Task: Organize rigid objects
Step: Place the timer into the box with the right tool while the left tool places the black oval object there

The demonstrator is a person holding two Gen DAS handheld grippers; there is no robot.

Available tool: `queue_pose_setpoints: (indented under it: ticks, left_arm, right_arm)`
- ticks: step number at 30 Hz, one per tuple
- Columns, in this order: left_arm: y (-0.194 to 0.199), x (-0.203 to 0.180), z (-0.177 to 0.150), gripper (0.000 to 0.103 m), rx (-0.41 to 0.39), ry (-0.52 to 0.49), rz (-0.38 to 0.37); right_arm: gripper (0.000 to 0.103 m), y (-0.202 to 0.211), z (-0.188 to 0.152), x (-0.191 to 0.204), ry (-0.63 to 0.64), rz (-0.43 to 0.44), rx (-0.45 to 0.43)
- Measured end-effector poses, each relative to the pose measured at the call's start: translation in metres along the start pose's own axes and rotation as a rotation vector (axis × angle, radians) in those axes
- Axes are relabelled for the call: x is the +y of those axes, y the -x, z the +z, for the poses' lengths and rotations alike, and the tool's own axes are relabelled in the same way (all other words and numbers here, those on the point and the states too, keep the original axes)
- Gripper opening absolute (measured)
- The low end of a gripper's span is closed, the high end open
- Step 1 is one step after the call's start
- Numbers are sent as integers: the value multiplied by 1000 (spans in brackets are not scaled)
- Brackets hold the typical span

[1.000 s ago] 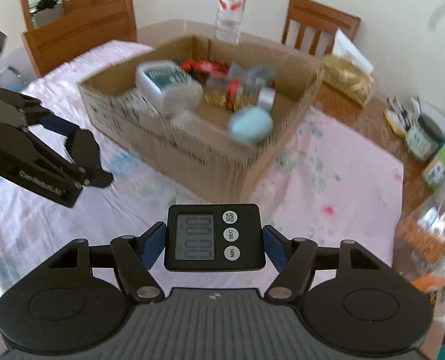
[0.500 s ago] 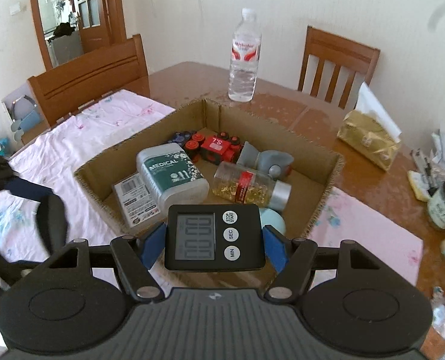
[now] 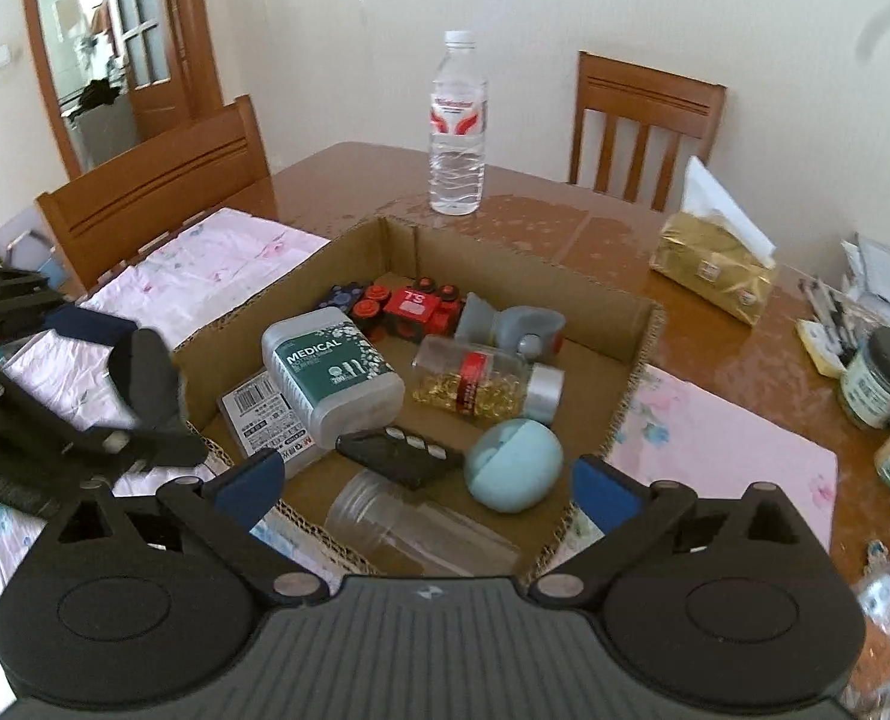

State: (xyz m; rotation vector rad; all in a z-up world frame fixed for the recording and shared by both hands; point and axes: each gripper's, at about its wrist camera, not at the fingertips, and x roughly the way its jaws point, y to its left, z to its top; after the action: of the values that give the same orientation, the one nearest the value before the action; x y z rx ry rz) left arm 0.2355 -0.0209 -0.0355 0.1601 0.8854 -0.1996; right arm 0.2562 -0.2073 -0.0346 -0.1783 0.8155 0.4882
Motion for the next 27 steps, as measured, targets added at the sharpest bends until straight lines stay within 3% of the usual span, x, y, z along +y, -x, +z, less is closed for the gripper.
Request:
queue_pose_setpoints:
  ticks: [14,18,27]
  left_arm:
    - [-34,10,7,90,29,50,7]
    - [-31,9,8,99,-2,46,6]
    - [7,17,8,100,-143,54,14]
  right_arm:
    - [103,23,-15,5,-91,-82,17]
    - [103,30,-15,10,-108,-95,7]
    - [103,46,-13,23,-146,-161,0]
